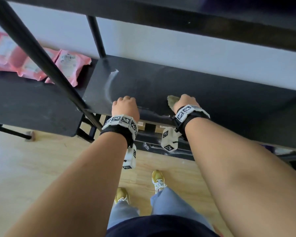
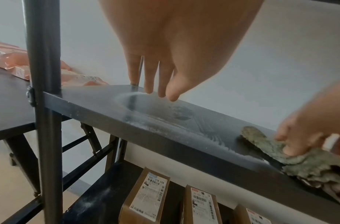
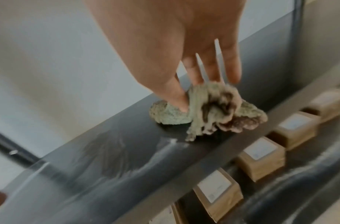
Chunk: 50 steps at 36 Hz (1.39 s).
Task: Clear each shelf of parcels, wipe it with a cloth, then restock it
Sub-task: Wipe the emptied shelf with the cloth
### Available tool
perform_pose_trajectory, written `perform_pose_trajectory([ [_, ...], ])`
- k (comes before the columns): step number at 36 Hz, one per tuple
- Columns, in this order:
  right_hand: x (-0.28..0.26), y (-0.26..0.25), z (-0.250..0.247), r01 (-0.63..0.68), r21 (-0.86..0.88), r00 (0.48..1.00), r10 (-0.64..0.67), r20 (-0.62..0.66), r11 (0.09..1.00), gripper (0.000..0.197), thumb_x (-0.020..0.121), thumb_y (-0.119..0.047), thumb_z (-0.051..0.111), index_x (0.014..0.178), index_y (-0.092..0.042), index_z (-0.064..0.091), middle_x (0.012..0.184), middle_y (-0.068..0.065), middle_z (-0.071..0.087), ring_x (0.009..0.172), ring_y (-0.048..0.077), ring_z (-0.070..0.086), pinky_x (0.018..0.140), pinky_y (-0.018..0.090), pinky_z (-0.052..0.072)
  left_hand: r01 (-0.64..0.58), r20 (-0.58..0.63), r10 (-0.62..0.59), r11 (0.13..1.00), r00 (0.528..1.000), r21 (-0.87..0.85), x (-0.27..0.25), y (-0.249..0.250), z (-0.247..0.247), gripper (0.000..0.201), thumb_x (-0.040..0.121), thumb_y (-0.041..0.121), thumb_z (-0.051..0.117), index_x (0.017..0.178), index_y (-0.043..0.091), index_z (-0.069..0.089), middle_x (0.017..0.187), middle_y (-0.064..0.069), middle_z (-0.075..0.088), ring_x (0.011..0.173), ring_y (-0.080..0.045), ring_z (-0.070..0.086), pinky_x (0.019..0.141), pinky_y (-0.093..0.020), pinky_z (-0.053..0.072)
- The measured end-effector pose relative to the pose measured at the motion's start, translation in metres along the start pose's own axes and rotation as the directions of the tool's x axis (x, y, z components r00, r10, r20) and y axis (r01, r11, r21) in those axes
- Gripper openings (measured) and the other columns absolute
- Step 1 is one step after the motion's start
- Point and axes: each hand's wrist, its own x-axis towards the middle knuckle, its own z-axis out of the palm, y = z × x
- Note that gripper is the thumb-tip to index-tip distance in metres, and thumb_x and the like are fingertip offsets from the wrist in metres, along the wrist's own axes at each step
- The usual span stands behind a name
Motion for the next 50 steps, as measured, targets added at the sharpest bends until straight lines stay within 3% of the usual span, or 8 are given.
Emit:
perform_pose_trajectory([
  [4,-0.011,0.002,0.013,-0.056,0.040,0.998,0.056,0.011,0.998,0.061,0.096,-0.058,0.031,0.121,-0.011,0.061,0.128,0.017,0.055,0.110,0.036,0.058,0.087,0.042,0.042,-0.022,0.004,0.022,1.000,1.000,0.016,-0.004,-0.014,-0.001,0.035,0.085,0.009,0.049,0.119,0.013,0.057,0.122,-0.006,0.057,0.114,-0.027,0.051,0.100,-0.040,0.041],
  [14,-0.055,-0.071,0.045,0.119,0.158,0.983,-0.139,0.123,0.980,0.034,0.095,-0.032,0.047,0.118,-0.012,0.063,0.122,0.013,0.061,0.107,0.035,0.060,0.089,0.038,0.048,-0.072,0.002,0.072,0.996,0.997,0.049,-0.012,-0.054,-0.009,0.037,0.087,0.013,0.049,0.123,0.014,0.055,0.126,-0.005,0.055,0.118,-0.027,0.048,0.102,-0.040,0.038],
  [18,-0.053,-0.061,0.039,0.054,0.302,0.998,-0.057,0.003,0.952,0.032,0.094,-0.030,0.049,0.116,-0.013,0.066,0.120,0.012,0.062,0.108,0.035,0.059,0.090,0.037,0.047,-0.091,0.029,0.089,0.994,0.996,0.059,-0.014,-0.068,-0.011,0.035,0.087,0.015,0.049,0.121,0.012,0.055,0.125,-0.006,0.055,0.118,-0.027,0.047,0.103,-0.041,0.038],
  [23,-0.046,-0.035,0.036,-0.136,0.177,0.990,0.138,-0.001,0.975,0.037,0.098,-0.020,0.045,0.132,-0.007,0.052,0.138,0.019,0.046,0.126,0.035,0.046,0.097,0.039,0.040,-0.106,0.009,0.106,0.994,0.994,0.037,-0.014,-0.075,-0.009,0.033,0.086,0.009,0.047,0.118,0.011,0.055,0.124,-0.007,0.056,0.118,-0.028,0.048,0.103,-0.041,0.038],
  [36,-0.029,-0.128,0.054,0.074,0.170,0.984,-0.099,0.145,0.983,0.048,0.094,-0.048,0.048,0.116,-0.010,0.067,0.120,0.010,0.064,0.108,0.033,0.062,0.095,0.041,0.049,-0.039,0.027,0.039,0.999,0.999,0.014,0.008,-0.090,-0.007,0.041,0.081,0.006,0.055,0.121,0.014,0.056,0.125,-0.004,0.055,0.118,-0.028,0.048,0.102,-0.040,0.037],
  [40,0.002,-0.120,0.037,0.069,0.132,0.997,-0.073,0.027,0.989,0.035,0.096,-0.030,0.050,0.121,-0.010,0.064,0.128,0.012,0.056,0.111,0.031,0.059,0.089,0.032,0.045,-0.020,0.022,0.020,1.000,1.000,-0.004,0.017,-0.089,-0.009,0.033,0.081,0.005,0.053,0.113,0.013,0.057,0.119,-0.005,0.057,0.113,-0.028,0.050,0.098,-0.040,0.039],
  [45,0.016,-0.110,0.023,-0.176,-0.208,0.983,0.182,0.007,0.962,0.045,0.105,-0.021,0.038,0.143,0.003,0.036,0.147,0.024,0.035,0.133,0.040,0.037,0.094,0.056,0.039,0.008,0.008,-0.008,1.000,1.000,-0.030,0.027,-0.083,-0.007,0.046,0.081,0.001,0.048,0.125,0.013,0.054,0.127,-0.005,0.055,0.120,-0.027,0.046,0.101,-0.038,0.036],
  [50,0.024,-0.131,0.027,0.109,-0.180,0.994,-0.103,0.044,0.978,0.044,0.098,-0.016,0.053,0.139,-0.004,0.040,0.140,0.022,0.040,0.129,0.038,0.041,0.097,0.048,0.042,0.026,0.019,-0.026,1.000,0.999,-0.010,0.042,-0.076,-0.010,0.047,0.081,0.001,0.049,0.127,0.013,0.052,0.129,-0.005,0.054,0.119,-0.026,0.046,0.103,-0.038,0.038],
])
